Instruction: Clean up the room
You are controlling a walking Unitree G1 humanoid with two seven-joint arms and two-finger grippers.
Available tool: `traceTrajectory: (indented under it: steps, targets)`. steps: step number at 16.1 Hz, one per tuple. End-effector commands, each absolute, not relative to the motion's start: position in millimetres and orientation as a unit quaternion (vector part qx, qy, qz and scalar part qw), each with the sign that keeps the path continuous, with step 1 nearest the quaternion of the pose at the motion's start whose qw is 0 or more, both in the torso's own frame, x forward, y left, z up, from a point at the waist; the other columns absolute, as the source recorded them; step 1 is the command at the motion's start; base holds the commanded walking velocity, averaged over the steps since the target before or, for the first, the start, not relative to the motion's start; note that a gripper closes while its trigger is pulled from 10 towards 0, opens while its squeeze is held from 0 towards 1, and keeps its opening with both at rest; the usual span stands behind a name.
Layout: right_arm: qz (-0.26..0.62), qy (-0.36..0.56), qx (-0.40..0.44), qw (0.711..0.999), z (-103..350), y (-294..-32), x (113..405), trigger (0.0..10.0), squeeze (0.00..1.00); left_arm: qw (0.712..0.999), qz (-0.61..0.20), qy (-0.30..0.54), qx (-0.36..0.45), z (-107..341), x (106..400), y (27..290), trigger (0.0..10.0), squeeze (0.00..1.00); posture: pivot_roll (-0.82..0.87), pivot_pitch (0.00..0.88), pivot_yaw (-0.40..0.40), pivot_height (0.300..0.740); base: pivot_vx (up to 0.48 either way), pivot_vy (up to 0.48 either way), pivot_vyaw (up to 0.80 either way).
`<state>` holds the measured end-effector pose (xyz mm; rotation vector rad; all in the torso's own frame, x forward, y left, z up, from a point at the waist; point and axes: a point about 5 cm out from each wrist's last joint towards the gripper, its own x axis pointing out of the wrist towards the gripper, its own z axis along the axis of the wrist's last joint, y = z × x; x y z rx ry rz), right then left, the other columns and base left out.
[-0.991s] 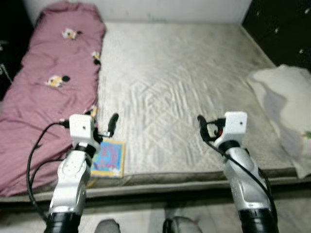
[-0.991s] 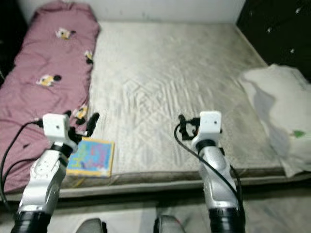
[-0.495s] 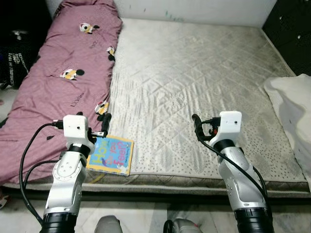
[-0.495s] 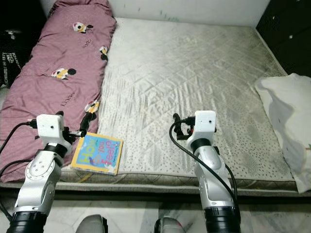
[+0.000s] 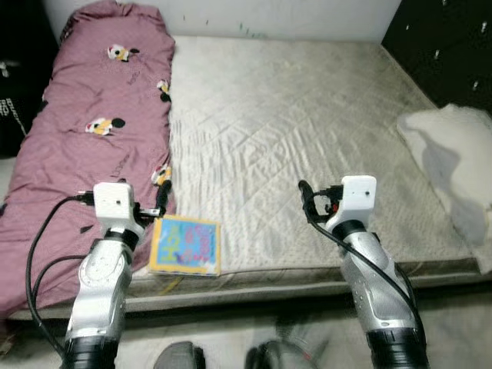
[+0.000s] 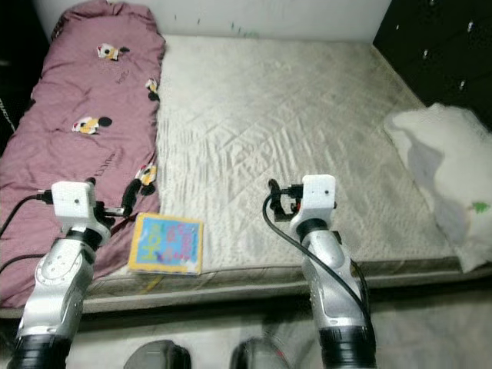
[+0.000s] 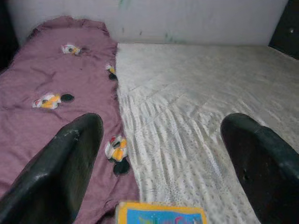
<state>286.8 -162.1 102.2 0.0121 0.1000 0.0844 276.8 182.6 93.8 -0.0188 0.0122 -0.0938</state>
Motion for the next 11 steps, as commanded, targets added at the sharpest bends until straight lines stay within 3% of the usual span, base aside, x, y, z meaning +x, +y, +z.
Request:
traceTrajectory:
  steps: [1,2,9,11]
  targets:
    - [0.038,0.052,0.009,0.998,102.0,-162.9,287.2,10.0,0.00,0.999,-0.041,0.006,-0.002,94.9,276.1,187.6,10.0,0.00,0.03,0.094,-0.047,0.740,0.000,0.480,0.00]
    - [0.039,0.052,0.008,0.998,101.9,-162.8,287.1,10.0,0.00,0.999,-0.041,0.003,0.000,95.3,275.7,187.7,10.0,0.00,0.03,0.094,-0.047,0.740,0.000,0.480,0.00]
    - [0.039,0.054,0.004,0.998,101.2,-162.4,288.0,10.0,0.00,0.998,-0.062,-0.014,0.003,99.2,273.2,185.1,10.0,0.00,0.04,0.097,-0.048,0.740,0.000,0.000,0.00]
    - [0.038,0.055,0.002,0.998,101.1,-161.9,288.0,10.0,0.00,0.998,-0.064,-0.016,0.003,100.0,273.3,185.1,10.0,0.00,0.04,0.098,-0.047,0.740,0.276,0.000,0.00]
